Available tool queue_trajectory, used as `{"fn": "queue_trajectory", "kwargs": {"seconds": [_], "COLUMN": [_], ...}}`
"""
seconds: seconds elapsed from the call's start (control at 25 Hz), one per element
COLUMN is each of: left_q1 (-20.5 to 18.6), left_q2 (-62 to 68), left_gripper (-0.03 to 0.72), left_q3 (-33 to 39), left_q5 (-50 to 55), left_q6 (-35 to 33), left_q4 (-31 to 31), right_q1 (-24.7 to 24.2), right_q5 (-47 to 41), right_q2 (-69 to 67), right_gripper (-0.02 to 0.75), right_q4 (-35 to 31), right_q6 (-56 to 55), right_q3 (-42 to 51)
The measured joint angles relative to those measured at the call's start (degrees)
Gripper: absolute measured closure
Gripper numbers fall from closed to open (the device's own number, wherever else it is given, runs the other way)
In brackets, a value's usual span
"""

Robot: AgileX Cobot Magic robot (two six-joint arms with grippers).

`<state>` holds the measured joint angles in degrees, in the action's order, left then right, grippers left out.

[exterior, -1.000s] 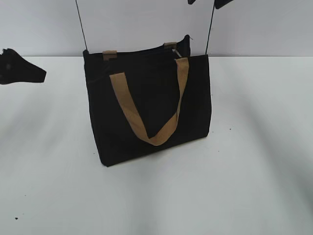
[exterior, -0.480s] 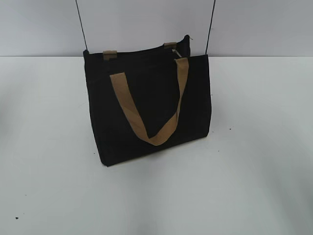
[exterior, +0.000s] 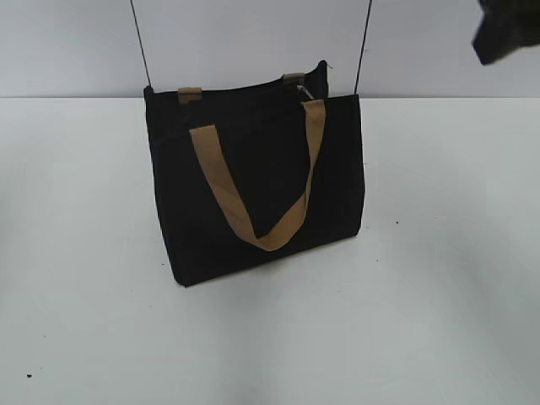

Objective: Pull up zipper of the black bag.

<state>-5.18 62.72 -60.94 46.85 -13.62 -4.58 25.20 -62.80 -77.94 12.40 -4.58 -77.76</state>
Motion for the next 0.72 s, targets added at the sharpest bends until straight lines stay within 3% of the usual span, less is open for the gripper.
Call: {"fn": "queue_trajectory", "kwargs": {"seconds": [0.36,0.72], "left_q1": [0.0,0.0], "left_q2": [-29.3,-46.1], "left_gripper": [0.214,0.214], "left_q3": [19.9,28.1], "left_q5": [1.6,10.8], "left_q6": [-0.4,-0.4], "left_q4": [-3.3,-5.6], "right_q1": [-1.0,-1.0], "right_q5": [8.4,9.2], "right_q2": [26.8,47.3], "right_gripper": [0.222,0.222], "right_q4": [-4.1,-9.5], "right_q6": [0.4,3.9], "right_q3": [28.2,46.3]}}
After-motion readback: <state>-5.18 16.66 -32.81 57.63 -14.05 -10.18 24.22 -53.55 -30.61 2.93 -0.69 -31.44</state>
